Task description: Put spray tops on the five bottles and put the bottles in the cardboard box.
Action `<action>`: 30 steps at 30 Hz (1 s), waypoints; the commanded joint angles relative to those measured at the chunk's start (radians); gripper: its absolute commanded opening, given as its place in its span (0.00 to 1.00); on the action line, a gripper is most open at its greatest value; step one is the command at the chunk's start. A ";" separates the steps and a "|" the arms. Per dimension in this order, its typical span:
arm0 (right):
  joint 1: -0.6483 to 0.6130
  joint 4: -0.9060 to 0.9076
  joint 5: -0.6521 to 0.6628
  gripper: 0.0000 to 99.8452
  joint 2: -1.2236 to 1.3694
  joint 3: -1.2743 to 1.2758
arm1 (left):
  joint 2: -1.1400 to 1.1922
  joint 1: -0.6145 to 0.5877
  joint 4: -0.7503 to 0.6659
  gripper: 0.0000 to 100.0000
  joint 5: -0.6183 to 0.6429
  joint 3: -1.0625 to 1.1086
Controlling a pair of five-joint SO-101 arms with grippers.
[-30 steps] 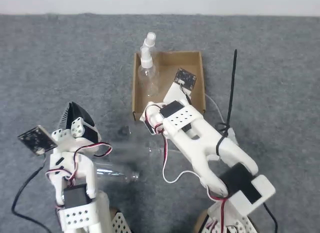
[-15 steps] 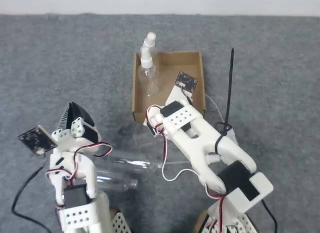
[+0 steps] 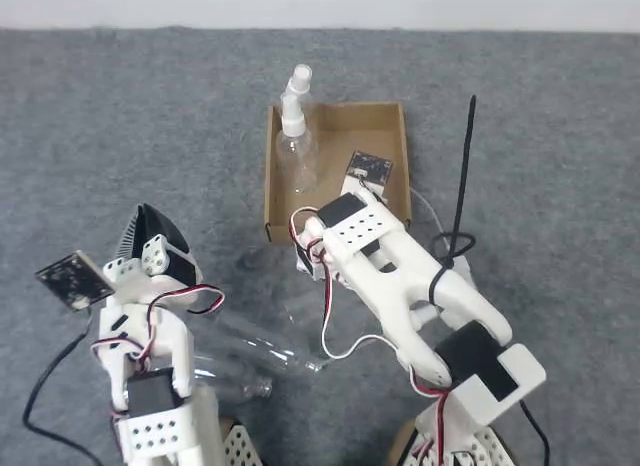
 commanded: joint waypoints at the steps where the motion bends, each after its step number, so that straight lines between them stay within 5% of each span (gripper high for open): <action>1: 0.005 0.044 0.041 0.28 -0.007 -0.064 | -0.018 -0.005 -0.026 0.02 -0.009 -0.013; 21: 0.016 0.446 0.486 0.29 -0.018 -0.219 | -0.018 -0.005 -0.026 0.02 -0.009 -0.013; 30: 0.053 0.529 0.497 0.29 -0.019 -0.296 | -0.018 -0.005 -0.026 0.02 -0.009 -0.013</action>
